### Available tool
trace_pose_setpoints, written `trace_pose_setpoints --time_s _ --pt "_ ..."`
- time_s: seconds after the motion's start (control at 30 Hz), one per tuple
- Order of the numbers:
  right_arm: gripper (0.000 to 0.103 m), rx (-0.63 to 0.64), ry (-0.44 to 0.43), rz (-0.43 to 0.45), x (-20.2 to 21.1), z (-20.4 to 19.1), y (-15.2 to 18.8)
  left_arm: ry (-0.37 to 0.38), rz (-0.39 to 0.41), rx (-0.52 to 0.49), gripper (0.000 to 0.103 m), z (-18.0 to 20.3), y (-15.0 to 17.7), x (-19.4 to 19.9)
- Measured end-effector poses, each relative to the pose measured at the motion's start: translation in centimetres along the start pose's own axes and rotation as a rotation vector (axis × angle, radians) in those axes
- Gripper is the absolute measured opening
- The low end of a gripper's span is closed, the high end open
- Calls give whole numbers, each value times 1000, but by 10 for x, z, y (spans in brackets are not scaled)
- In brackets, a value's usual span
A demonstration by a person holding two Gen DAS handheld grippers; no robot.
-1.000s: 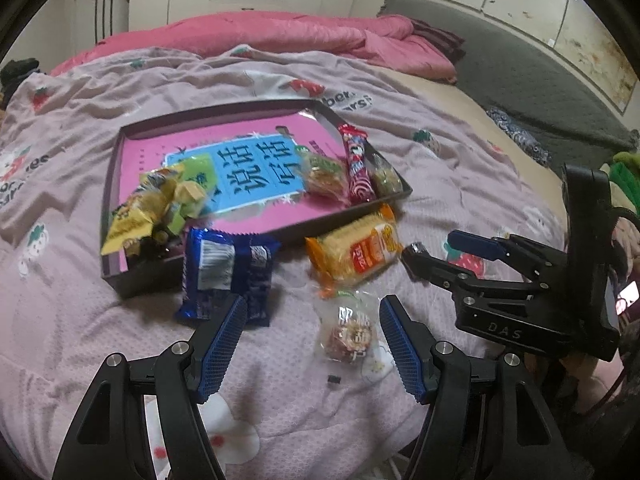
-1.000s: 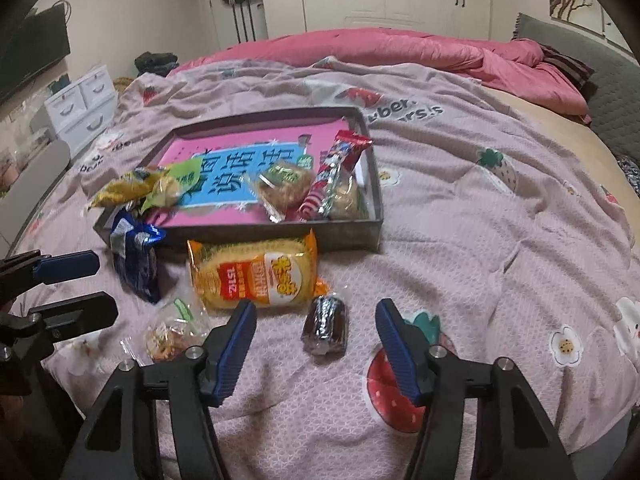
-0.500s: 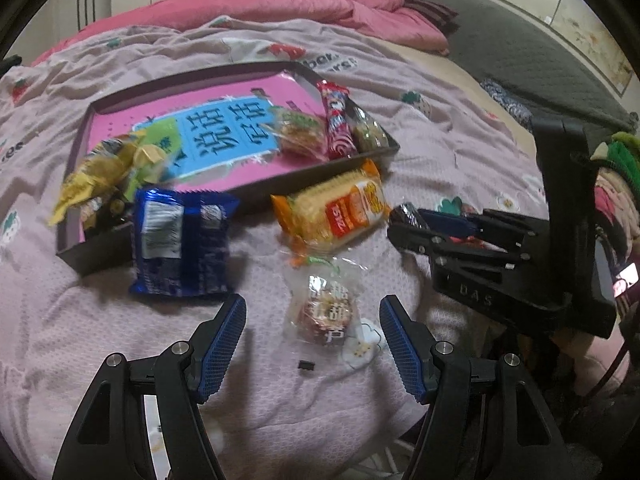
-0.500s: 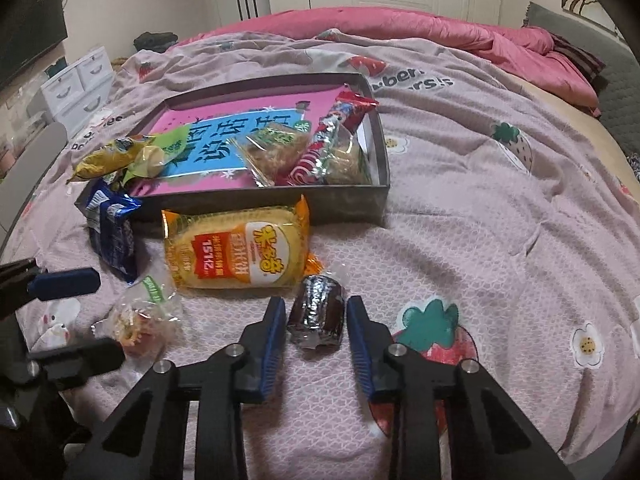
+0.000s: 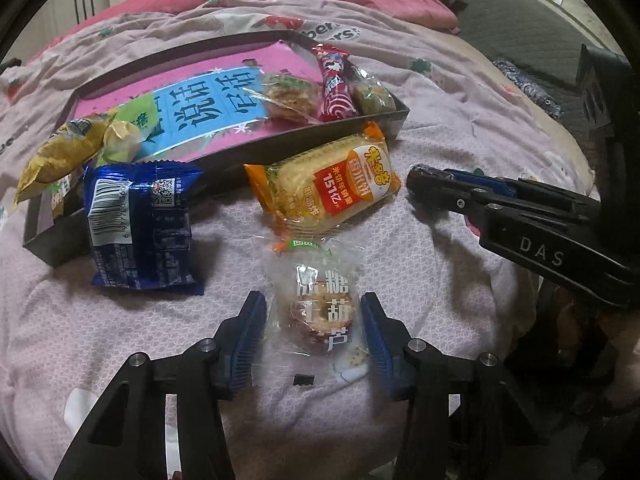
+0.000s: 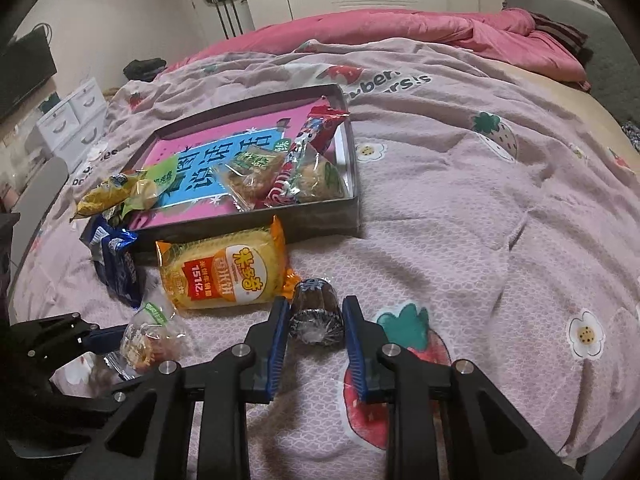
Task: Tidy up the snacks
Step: 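Grasp the clear red-filled pastry bag with the left tool while the right tool grasps the dark round candy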
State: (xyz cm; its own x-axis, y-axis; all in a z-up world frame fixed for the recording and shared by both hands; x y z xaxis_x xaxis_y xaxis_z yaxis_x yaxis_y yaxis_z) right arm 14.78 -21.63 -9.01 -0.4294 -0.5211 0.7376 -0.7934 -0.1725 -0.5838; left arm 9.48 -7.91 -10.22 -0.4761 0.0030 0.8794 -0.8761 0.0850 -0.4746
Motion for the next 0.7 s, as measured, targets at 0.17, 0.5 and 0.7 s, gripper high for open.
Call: trace_pose_setpoints --time_s 0.17,0.5,0.7 --pt "28 3 -3 12 1 0 -1 19 12 18 48 -5 -1 6" --pt "28 -2 -17 59 12 -2 -6 45 116 67 48 -21 -14 43" --pt "28 23 -27 93 20 -10 -10 29 161 85 48 -32 -21 55"
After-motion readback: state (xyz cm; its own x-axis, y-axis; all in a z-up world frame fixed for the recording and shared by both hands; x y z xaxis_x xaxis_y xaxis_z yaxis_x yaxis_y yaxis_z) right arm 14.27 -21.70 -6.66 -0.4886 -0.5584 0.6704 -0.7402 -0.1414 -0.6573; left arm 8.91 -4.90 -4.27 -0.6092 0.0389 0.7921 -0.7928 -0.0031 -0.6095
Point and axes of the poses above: each gripper's, at about its wrist camera, not at the fingertips, and x roughly against the way its jaws point, z to its right, y to its underside, the point moved 4 cm from there along -x, roughly the way its jaws point, and after that the axes turned 13 degrees about -y, right-handed, at the moved point
